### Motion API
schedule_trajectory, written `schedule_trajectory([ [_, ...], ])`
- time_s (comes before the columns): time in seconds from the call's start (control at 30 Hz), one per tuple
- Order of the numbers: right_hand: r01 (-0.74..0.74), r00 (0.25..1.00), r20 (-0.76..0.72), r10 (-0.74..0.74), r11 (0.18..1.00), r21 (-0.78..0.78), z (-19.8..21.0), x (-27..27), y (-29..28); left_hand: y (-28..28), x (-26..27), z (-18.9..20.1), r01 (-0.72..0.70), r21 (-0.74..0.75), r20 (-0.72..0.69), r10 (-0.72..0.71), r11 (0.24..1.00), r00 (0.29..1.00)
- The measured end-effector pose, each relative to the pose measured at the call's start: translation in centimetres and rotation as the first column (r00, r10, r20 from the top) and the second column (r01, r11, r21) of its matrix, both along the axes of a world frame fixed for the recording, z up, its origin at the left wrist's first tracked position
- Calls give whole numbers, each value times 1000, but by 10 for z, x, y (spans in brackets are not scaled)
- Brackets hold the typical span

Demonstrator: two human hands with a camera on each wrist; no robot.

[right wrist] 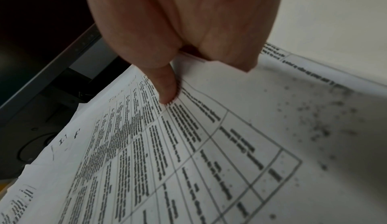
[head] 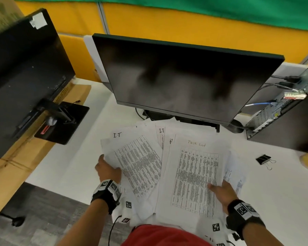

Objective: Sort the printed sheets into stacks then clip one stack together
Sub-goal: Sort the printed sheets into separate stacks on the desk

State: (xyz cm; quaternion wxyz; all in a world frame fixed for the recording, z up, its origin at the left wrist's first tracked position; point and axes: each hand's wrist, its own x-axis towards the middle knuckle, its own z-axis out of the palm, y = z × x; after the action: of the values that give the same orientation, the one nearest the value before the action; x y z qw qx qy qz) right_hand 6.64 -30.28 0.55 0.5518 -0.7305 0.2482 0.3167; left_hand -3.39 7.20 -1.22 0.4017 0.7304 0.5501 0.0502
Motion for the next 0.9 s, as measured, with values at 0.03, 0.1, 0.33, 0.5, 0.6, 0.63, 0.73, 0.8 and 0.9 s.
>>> schedule_trajectory([
  [0.03,-2,1000,8,2,1000,-6,1,0,0,3,0,4,-59,-42,-22,58,997,998],
  [0.1,-6,1000,16,6,1000,-8,5,1,1,7,-2,9,-77,-99,-47,73,992,996],
  [0.33,8,1000,14,-7,999,-33,2,-2,3,9,-1,18,212,58,-91,-206,976,974],
  [0.5,-13,1000,28,14,999,-32,6,-2,4,5,5,33,266,110,-67,-260,958,963],
  [0.6,-46,998,46,49,997,-58,5,-3,3,7,5,57,237,209,-6,-241,949,970],
  [0.63,-58,997,42,61,996,-70,5,-3,2,8,5,69,226,236,20,-237,945,971],
  [0.73,-79,996,26,81,993,-87,1,-1,1,14,4,112,187,379,105,-242,906,965],
  [0.8,-87,996,23,90,991,-101,-1,2,-2,16,3,146,193,489,167,-308,851,937],
  [0.9,-107,993,27,111,987,-116,3,0,0,24,2,190,201,551,290,-412,810,864],
])
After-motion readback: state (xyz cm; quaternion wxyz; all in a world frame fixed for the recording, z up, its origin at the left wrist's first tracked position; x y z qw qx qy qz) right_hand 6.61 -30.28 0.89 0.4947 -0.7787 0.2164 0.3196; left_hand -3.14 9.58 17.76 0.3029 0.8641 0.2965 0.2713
